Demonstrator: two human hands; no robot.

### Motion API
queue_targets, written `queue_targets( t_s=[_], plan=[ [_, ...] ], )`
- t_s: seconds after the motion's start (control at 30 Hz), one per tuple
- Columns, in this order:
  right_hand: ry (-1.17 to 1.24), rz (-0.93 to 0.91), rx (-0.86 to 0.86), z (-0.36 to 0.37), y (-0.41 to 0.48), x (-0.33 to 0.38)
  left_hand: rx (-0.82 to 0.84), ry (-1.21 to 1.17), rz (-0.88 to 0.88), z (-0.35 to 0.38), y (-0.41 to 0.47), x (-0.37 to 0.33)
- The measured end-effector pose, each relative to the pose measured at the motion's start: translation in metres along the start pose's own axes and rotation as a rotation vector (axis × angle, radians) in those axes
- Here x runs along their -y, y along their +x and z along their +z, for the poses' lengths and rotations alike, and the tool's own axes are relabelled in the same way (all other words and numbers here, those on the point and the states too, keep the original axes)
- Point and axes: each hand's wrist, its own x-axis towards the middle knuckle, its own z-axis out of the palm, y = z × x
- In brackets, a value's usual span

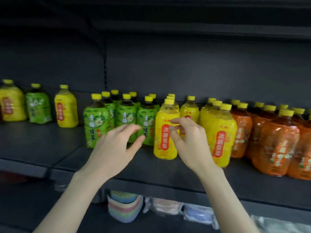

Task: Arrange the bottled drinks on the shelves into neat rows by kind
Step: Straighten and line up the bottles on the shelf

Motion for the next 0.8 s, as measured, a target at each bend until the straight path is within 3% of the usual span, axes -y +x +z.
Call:
queue_targets(
  t_s=[0.37, 0.6, 0.8],
  plan=[
    [0.091, -0.021, 0.154, 0.21, -0.029, 0.191, 0.02, 0.139, -0.171, -0.139, -0.105, 0.219],
    [0.14, -0.062, 0.145, 0.305, 0.028, 0.266, -0.137, 0.094, -0.192, -0.198, -0.079, 0.338],
    [0.113, -0.071, 0.159, 0.398, 0.084, 0.287, -0.18, 0.088, -0.193, -0.2, -0.038, 0.438]
  ],
)
